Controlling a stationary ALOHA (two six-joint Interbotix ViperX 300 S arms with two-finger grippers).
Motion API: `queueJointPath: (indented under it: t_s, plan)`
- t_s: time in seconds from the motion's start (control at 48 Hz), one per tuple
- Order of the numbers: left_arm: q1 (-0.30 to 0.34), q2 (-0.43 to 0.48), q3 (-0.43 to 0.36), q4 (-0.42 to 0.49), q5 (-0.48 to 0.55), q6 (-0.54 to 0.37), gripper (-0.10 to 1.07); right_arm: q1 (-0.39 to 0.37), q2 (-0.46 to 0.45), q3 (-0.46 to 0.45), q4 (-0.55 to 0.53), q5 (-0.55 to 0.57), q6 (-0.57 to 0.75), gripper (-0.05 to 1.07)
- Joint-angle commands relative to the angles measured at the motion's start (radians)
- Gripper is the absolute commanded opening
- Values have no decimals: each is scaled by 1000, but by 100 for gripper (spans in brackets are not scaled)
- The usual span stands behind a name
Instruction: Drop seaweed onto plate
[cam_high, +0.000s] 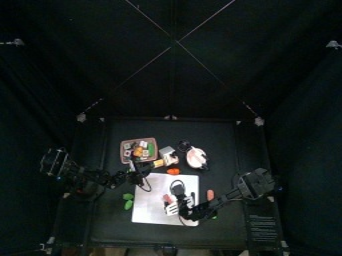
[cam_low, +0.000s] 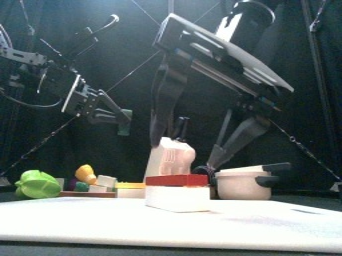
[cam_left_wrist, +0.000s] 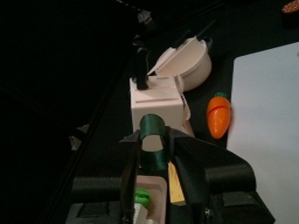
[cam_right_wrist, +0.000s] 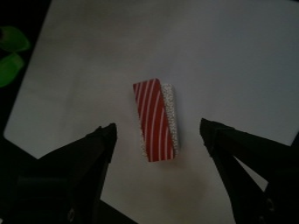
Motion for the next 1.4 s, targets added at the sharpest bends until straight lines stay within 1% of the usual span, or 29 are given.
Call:
queueJointPath:
  t_s: [0.0,0.104,0.188,0.312,0.542,0.646,0.75,0.854,0.958,1.104,1.188,1.271,1.375]
  plan:
    - [-8,-17,-12,-37,-6,-11,71,-17,-118,55,-34,5,0,104]
    - [-8,-35,-14,-89,-6,-21,71,-34,-189,133,-63,5,0,104]
    - [-5,-57,-15,-152,-6,-26,71,-52,-236,193,-81,-3,0,104]
    - [18,-94,-17,-233,-3,-25,71,-77,-281,258,-106,-28,0,104]
    - [94,-172,-12,-387,48,-26,70,-117,-313,337,-156,-107,0,104]
    - [137,-212,-11,-502,71,-26,70,-146,-314,362,-170,-164,0,104]
    - [172,-261,-3,-638,100,-23,70,-163,-314,377,-184,-202,0,104]
    - [189,-308,29,-716,118,-21,70,-170,-313,385,-196,-225,0,104]
    - [190,-356,71,-749,127,-25,70,-170,-311,388,-206,-229,0,104]
    - [202,-383,121,-750,129,-26,70,-172,-307,385,-207,-229,2,104]
    - [232,-383,147,-749,149,-26,71,-172,-302,383,-212,-230,2,104]
    - [268,-383,156,-741,184,-21,71,-173,-296,385,-215,-230,2,104]
    - [324,-383,160,-709,241,-25,71,-173,-288,382,-218,-230,2,104]
